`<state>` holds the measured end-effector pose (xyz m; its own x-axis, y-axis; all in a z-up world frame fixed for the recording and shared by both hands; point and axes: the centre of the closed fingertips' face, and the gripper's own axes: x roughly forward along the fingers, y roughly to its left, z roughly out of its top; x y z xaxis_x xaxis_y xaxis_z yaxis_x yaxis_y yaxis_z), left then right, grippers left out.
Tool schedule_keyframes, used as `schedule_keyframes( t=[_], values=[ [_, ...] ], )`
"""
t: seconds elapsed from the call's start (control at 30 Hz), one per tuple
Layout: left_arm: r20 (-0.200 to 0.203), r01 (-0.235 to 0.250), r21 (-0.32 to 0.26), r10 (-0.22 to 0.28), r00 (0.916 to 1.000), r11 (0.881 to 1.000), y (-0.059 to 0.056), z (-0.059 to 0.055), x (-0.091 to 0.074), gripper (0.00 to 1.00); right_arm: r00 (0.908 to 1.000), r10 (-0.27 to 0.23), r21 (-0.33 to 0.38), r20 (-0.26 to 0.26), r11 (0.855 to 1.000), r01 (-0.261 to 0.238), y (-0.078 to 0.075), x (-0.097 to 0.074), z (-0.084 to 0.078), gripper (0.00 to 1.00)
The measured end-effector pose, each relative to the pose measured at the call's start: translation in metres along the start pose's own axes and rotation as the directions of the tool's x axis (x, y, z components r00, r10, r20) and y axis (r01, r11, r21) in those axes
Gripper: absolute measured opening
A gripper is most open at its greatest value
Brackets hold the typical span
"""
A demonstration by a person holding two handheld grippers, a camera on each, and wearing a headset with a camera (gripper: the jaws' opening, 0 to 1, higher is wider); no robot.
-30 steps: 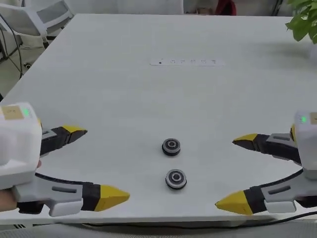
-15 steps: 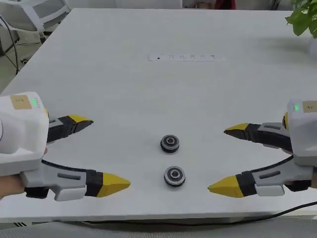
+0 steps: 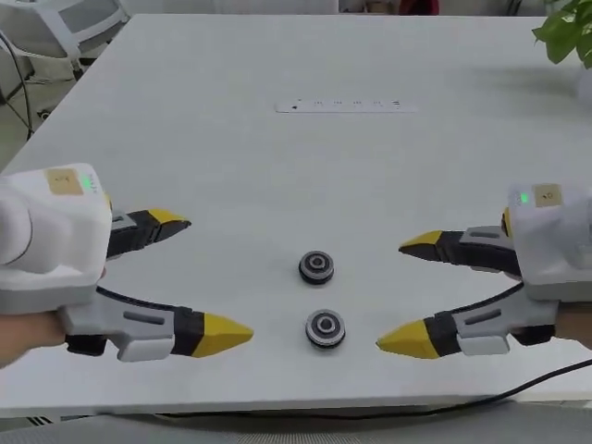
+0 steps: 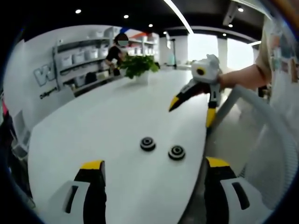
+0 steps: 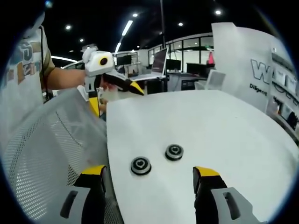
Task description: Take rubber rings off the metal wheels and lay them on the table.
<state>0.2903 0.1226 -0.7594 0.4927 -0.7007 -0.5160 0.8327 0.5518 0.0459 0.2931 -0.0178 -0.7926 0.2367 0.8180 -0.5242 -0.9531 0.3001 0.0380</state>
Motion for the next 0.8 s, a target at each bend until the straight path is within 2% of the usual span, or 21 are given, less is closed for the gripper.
schedule_keyframes(
  t=[0.23, 0.3, 0.37, 0.5, 0.6, 0.8],
  values=[
    [-0.013, 0.017, 0.005, -0.017, 0.9998, 1.0, 0.002, -0.001, 0.008, 0.86, 0.9996, 0.023, -0.002, 0.014, 1.0, -0.023, 0.001, 0.007, 0.002, 0.76],
    [-0.017, 0.026, 0.005, -0.026, 0.9995, 1.0, 0.001, -0.002, 0.011, 0.86, 0.999, 0.029, -0.022, 0.033, 0.999, -0.028, 0.0, 0.009, 0.005, 0.75],
    [-0.023, 0.038, 0.008, -0.038, 0.999, 0.999, -0.001, -0.002, 0.014, 0.86, 0.9989, 0.035, -0.027, 0.031, 0.999, -0.035, -0.001, 0.01, 0.004, 0.72],
    [-0.039, 0.045, 0.024, -0.045, 0.9983, 0.999, -0.001, -0.004, 0.019, 0.85, 0.9986, 0.052, -0.03, 0.009, 0.998, -0.052, -0.002, 0.015, 0.0, 0.71],
    [-0.054, 0.054, 0.041, -0.052, 0.9972, 0.998, -0.002, -0.006, 0.024, 0.85, 0.9976, 0.063, -0.046, -0.028, 0.997, -0.064, 0.0, 0.019, -0.008, 0.71],
    [-0.078, 0.071, 0.056, -0.067, 0.9948, 0.996, -0.003, -0.012, 0.031, 0.83, 0.9955, 0.087, -0.016, -0.037, 0.996, -0.088, 0.0, 0.027, -0.017, 0.65]
  ],
)
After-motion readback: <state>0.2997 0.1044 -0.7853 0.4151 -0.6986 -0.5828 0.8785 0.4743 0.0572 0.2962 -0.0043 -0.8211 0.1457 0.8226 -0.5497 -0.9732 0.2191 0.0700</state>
